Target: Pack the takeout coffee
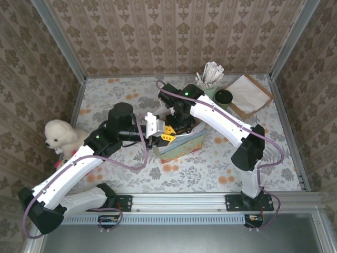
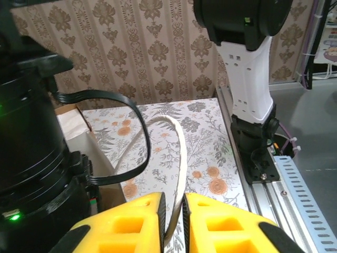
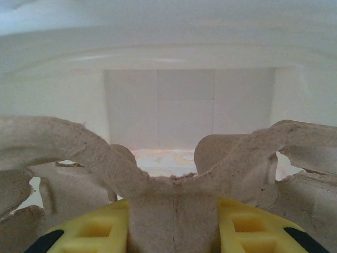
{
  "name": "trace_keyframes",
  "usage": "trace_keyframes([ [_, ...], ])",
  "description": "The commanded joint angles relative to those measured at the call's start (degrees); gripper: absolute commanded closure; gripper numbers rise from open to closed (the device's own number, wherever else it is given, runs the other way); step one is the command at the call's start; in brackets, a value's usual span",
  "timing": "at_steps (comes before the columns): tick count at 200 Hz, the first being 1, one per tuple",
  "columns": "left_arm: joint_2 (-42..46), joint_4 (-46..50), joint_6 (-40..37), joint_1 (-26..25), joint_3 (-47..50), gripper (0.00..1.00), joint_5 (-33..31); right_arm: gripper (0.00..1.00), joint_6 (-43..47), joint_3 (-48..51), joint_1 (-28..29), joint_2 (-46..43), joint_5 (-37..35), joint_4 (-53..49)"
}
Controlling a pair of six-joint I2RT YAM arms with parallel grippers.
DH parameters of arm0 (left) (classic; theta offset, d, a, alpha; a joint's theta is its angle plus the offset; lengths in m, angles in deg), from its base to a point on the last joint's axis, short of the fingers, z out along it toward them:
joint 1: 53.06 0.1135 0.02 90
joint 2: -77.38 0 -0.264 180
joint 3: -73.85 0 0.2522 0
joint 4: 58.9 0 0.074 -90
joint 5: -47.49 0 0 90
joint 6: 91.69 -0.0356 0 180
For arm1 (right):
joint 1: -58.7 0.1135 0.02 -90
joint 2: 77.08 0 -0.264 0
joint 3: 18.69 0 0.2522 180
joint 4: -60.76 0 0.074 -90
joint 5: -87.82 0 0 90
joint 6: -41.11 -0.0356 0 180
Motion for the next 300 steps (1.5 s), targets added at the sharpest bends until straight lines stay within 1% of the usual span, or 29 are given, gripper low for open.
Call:
trace_keyframes([
  [1, -0.10, -0.11, -0.30, -0.74, -1.43, 0.80, 3.21, 0.92, -1.56, -0.91, 0.18, 1.09, -0.48, -2.46],
  [34, -2.08, 1.38, -1.37, -1.32, -2.81, 0.81, 4.50, 0.92, -1.55, -1.21, 0.20, 2.44, 0.26, -2.36],
  [71, -3.22, 1.34, -0.76, -1.47, -3.61, 0.83, 5.77, 0.92, -1.67, 0.20, -0.27, 2.76, 0.27, -0.93],
  [90, -2.77, 0.01, -0.04, -1.44, -3.01, 0.83, 5.51, 0.92, -1.33, 0.52, -0.29, 3.15, 0.02, -0.53],
  [147, -1.55, -4.05, 0.59, -1.45, -1.24, 0.84, 7.52, 0.92, -0.77, 2.95, -0.64, 4.37, -0.64, 2.15],
  [174, -1.68, -4.48, 0.86, -1.48, -1.03, 0.83, 7.33, 0.93, -1.20, 5.94, -0.64, 4.33, -0.95, 4.52],
  [211, -1.59, -4.90, 0.85, -1.45, -0.69, 0.83, 7.25, 0.94, -1.36, 8.72, -0.62, 3.53, 0.53, 7.39],
  [260, -1.52, -5.31, 1.03, -1.45, -0.63, 0.82, 5.90, 0.95, -0.46, 12.59, -0.51, 2.57, -0.23, 11.39],
  [273, -1.35, -4.33, 0.90, -1.43, -1.17, 0.78, 5.16, 0.95, -0.33, 13.12, -0.50, 2.11, -0.26, 12.59],
  [292, 0.11, 1.97, -2.16, -0.98, -3.57, 0.65, 3.27, 0.95, 0.08, 12.71, -0.43, 2.08, -0.17, 12.88],
  [294, 0.35, 2.16, -2.27, -0.86, -3.57, 0.63, 3.02, 0.95, 0.06, 12.63, -0.47, 2.05, -0.12, 12.93],
  [300, 1.35, 1.98, -2.34, -0.36, -3.45, 0.53, 2.42, 0.95, 0.26, 12.67, -0.46, 2.01, -0.02, 13.06],
])
